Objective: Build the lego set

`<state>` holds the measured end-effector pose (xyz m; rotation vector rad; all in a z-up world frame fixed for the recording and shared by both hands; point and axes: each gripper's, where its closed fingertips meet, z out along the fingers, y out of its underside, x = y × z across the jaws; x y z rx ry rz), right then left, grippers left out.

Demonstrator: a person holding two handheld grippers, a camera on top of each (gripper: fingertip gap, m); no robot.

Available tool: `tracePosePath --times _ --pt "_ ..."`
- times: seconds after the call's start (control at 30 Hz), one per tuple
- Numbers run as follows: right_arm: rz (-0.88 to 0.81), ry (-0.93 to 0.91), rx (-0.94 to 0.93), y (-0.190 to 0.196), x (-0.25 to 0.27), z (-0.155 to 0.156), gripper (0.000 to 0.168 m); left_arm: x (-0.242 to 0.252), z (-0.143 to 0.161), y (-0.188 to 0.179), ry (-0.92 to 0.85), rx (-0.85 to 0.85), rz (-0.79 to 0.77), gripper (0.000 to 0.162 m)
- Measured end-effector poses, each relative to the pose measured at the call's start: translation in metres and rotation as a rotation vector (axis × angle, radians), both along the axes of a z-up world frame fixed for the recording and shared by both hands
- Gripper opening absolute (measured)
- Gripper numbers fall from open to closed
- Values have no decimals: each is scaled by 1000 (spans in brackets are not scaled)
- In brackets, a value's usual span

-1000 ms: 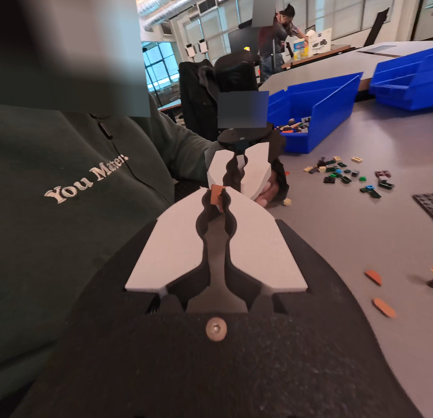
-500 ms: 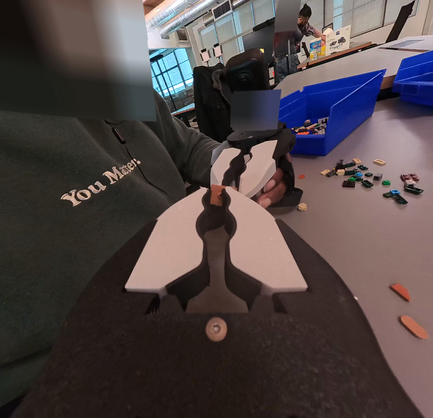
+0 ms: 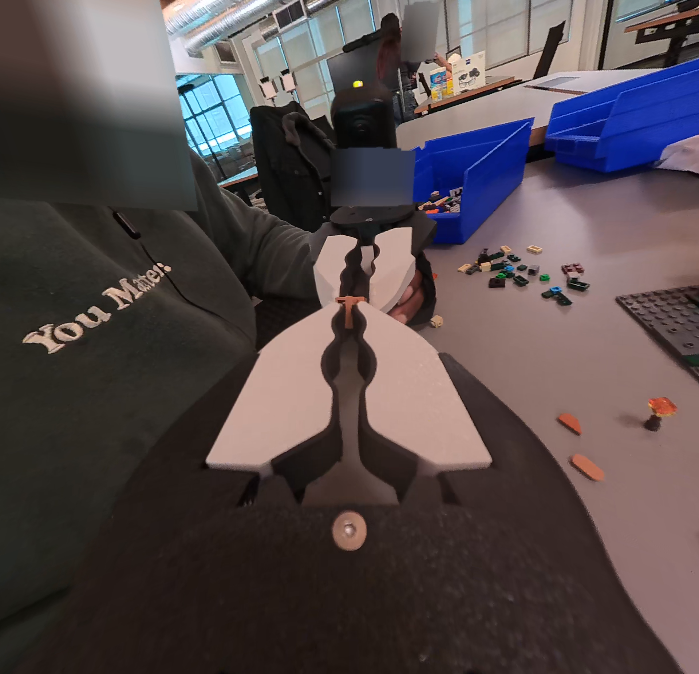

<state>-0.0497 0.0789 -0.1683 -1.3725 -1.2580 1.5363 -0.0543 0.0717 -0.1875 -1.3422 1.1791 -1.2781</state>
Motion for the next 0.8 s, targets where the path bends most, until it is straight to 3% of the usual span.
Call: tracePosePath --times 0.17,0.8 --pt "-70 -50 67 7 -3 -6 3 0 -2 2 5 -19 7 16" --pt "-66 -167 174 3 -2 -18 4 0 -8 2 37 -19 -6 16"
